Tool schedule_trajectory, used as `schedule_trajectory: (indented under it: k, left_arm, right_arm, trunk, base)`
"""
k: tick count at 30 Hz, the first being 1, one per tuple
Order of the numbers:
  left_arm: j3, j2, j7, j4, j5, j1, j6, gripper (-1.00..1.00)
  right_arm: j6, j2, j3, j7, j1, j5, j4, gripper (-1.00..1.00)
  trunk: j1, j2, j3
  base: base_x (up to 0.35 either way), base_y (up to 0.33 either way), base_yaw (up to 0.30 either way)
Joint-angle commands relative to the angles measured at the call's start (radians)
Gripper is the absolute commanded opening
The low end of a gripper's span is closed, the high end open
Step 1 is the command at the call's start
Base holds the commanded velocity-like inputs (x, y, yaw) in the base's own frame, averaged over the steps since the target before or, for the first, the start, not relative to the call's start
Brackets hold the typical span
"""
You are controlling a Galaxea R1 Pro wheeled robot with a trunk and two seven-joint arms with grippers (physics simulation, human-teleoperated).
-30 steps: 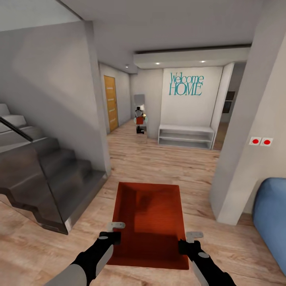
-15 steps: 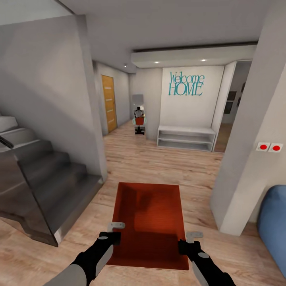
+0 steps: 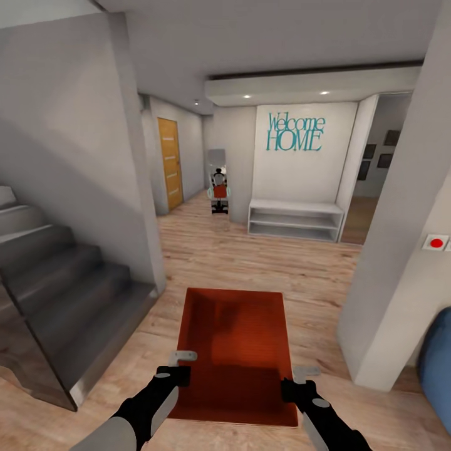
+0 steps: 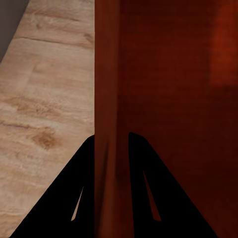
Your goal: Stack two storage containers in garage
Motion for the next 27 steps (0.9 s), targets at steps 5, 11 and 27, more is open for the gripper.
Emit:
schedule_trajectory:
  k: [5, 11, 27]
  left_arm:
    - [-0.028, -0.044, -0.043, -0.036, 0.011, 0.000, 0.004, -1.00]
    - [-0.028, -0.044, -0.043, -0.036, 0.011, 0.000, 0.004, -1.00]
    - [-0.028, -0.045, -0.045, -0.036, 0.011, 0.000, 0.004, -1.00]
  right_arm:
    - [0.070, 0.001, 0.007, -0.004, 0.000, -0.003, 0.005, -1.00]
    - [0.070, 0.001, 0.007, -0.004, 0.000, -0.003, 0.005, -1.00]
    - [0.070, 0.001, 0.007, -0.004, 0.000, -0.003, 0.010, -1.00]
  trunk:
    - [0.001, -0.001, -0.001]
    - [0.001, -0.001, -0.001]
    - [0.001, -0.001, -0.001]
  base:
    - [0.334, 0.000, 0.000]
    - [0.334, 0.000, 0.000]
    - [0.334, 0.000, 0.000]
